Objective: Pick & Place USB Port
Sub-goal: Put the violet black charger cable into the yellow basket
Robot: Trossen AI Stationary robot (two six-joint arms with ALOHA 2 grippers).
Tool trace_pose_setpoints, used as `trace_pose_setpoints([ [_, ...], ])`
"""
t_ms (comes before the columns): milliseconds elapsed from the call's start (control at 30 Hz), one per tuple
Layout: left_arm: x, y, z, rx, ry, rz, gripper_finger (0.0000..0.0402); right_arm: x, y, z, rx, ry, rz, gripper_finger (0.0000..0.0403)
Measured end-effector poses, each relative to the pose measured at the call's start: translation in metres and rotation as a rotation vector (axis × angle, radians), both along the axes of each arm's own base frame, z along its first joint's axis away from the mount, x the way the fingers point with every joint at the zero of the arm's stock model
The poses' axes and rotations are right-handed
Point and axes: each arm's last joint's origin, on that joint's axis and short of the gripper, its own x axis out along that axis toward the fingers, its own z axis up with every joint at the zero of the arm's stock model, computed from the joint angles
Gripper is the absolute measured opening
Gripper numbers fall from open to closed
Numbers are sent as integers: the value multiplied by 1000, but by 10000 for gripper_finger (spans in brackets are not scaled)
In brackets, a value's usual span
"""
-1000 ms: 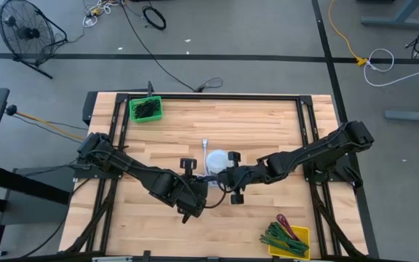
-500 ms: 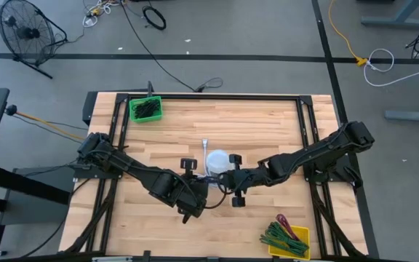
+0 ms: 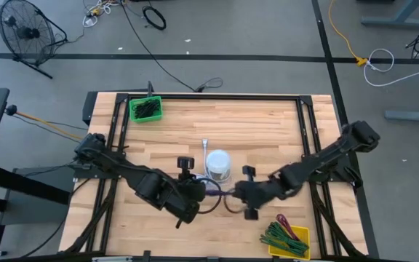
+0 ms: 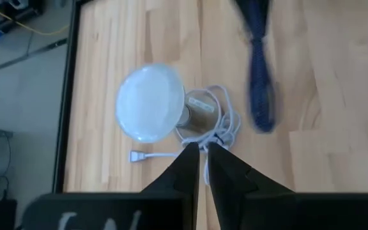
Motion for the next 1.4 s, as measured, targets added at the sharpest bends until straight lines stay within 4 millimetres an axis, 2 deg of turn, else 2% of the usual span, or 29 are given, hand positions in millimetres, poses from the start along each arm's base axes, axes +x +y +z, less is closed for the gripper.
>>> trace_pose_setpoints([
  [300, -5, 0, -1, -6, 8, 53, 39, -66, 50, 36, 155, -26, -34, 16],
  [433, -6, -2, -1, -11, 4, 52, 39, -92, 67, 37, 220, -4, -98, 16],
  [600, -7, -3, -1, -20, -2, 61, 39, -121, 82, 32, 338, 124, -152, 16],
  [933, -8, -7, -1, -59, -21, 86, 39, -170, 107, 28, 434, 206, -191, 16],
  [1133, -11, -13, -1, -76, -29, 87, 39, -189, 121, 14, 428, 235, -251, 16],
  [1400, -12, -14, -1, -76, -30, 83, 39, -192, 135, -9, 394, 242, -312, 16],
])
